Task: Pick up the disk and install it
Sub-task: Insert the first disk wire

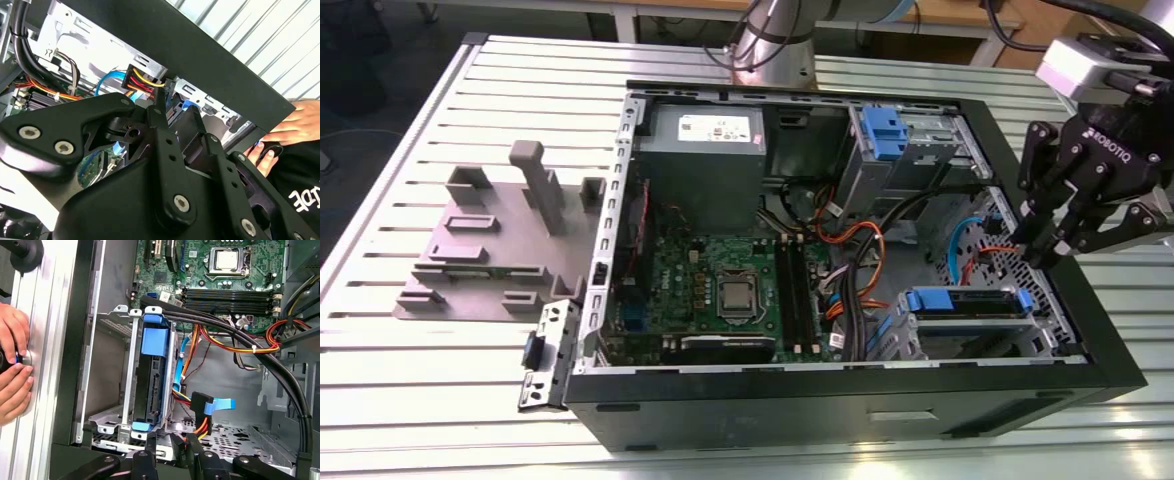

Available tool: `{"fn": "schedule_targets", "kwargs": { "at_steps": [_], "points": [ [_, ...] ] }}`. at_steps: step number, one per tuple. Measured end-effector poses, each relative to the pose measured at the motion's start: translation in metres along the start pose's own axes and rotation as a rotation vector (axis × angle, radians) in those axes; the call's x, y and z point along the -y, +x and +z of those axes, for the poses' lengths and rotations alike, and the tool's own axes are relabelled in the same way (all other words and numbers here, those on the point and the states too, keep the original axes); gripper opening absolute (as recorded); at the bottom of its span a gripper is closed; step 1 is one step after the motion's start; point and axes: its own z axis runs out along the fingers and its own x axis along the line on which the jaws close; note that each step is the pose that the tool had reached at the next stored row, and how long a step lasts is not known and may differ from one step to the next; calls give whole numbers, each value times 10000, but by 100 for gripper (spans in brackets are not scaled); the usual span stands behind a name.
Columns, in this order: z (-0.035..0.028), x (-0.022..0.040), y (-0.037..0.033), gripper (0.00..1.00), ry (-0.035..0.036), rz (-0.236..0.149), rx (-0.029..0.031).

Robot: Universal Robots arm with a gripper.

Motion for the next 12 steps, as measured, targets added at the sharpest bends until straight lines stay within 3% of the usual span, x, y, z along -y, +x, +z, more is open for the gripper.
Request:
{"fn": "schedule_targets", "kwargs": {
  "at_steps": [8,12],
  "points": [
    [9,7,-59,35,5,-28,-2],
    [16,10,-64,17,5,-34,-5]
  ]
}}
